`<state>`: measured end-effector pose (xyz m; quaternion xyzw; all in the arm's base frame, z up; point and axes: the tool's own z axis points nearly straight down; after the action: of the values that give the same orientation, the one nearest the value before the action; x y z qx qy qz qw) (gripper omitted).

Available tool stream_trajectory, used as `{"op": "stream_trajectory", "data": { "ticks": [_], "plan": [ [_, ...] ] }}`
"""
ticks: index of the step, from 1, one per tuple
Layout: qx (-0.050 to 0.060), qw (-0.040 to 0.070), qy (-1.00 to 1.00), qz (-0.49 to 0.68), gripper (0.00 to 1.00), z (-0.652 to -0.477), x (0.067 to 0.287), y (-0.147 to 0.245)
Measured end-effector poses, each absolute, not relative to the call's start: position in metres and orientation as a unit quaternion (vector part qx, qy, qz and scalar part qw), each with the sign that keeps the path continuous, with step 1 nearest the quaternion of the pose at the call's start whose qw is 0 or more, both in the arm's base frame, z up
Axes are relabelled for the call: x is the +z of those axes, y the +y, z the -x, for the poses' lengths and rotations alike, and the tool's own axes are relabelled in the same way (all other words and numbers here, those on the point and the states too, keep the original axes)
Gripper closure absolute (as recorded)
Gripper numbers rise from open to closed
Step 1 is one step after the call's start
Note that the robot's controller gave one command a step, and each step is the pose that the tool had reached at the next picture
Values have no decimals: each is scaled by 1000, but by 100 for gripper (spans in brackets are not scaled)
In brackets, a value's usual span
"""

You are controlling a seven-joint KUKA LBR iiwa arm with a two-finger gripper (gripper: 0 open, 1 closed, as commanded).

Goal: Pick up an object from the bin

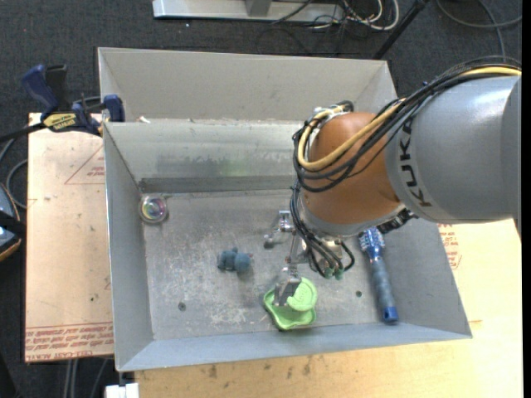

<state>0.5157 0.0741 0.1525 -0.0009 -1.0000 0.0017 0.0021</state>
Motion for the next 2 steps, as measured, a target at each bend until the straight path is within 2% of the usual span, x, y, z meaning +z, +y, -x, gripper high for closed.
{"op": "stream_trajectory", "data": {
  "ticks": [1,2],
  "plan": [
    [0,1,-990,141,0,-516,131,22],
    [-3,-3,-991,137,0,-512,73,-10]
  ]
}}
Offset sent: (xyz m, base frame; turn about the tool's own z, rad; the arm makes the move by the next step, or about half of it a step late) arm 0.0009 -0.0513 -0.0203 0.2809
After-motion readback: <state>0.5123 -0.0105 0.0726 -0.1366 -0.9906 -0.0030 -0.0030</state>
